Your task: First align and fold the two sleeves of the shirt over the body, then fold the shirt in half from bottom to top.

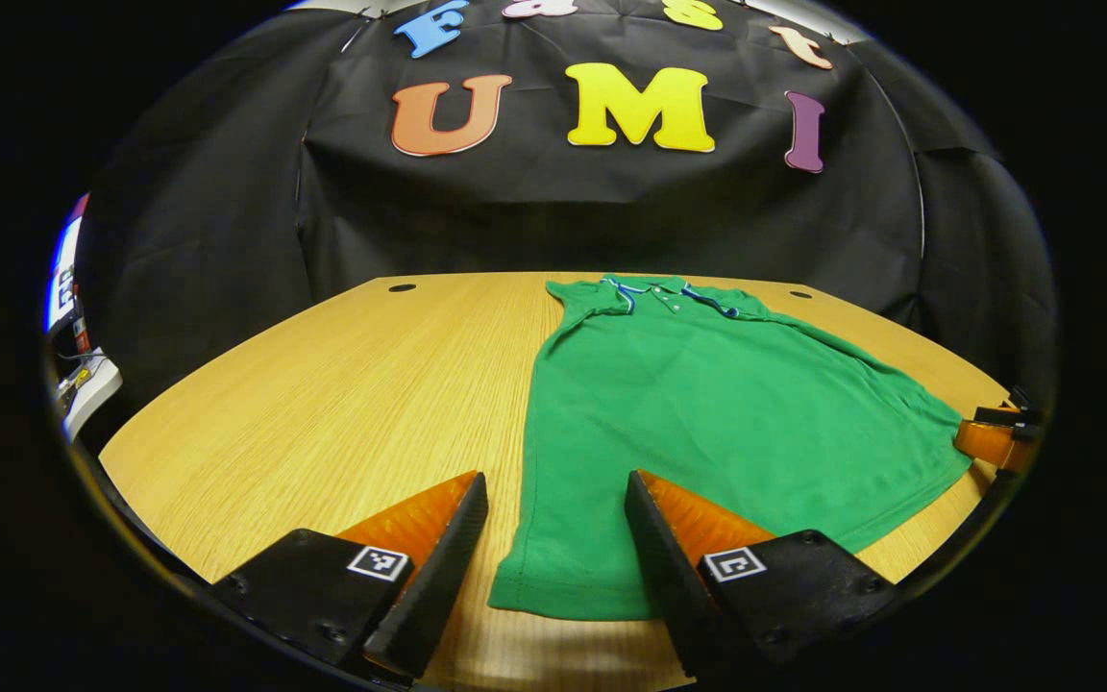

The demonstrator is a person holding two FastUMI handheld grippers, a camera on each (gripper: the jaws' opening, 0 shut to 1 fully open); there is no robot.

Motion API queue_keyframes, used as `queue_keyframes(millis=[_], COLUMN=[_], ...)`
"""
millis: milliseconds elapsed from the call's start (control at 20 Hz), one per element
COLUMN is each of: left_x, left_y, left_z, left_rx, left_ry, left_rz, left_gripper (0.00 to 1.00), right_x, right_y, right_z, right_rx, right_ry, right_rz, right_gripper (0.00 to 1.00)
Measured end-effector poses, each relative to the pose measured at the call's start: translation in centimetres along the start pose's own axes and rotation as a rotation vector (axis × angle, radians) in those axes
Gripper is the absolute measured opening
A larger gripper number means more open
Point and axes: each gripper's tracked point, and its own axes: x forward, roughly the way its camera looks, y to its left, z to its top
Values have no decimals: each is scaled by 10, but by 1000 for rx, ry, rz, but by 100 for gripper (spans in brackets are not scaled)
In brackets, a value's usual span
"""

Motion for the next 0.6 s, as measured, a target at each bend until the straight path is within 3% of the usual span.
queue_keyframes(millis=[50, 150, 250, 350, 400, 500, 600], left_x=[1, 5, 4, 4, 4, 7, 9], left_y=[2, 7, 10, 16, 18, 9, 5], left_z=[1, 0, 1, 2, 2, 2, 4], left_rx=[-2, 0, -5, -26, -31, -6, 1], left_ry=[-2, -10, -14, -23, -24, -16, -8], left_rz=[4, 18, 29, 52, 67, 39, 16], left_gripper=[95, 80, 65, 52, 43, 28, 6], right_x=[1, 4, 4, 6, 8, 8, 8], right_y=[1, 3, 5, 6, 10, 15, 16], right_z=[0, 0, -1, 0, 1, 3, 7], right_rx=[7, 7, 7, 7, 22, 46, 5], right_ry=[-3, -1, 7, 12, 16, 25, 26], right_rz=[6, 15, 29, 41, 70, 89, 93], right_gripper=[70, 55, 49, 30, 30, 6, 5])
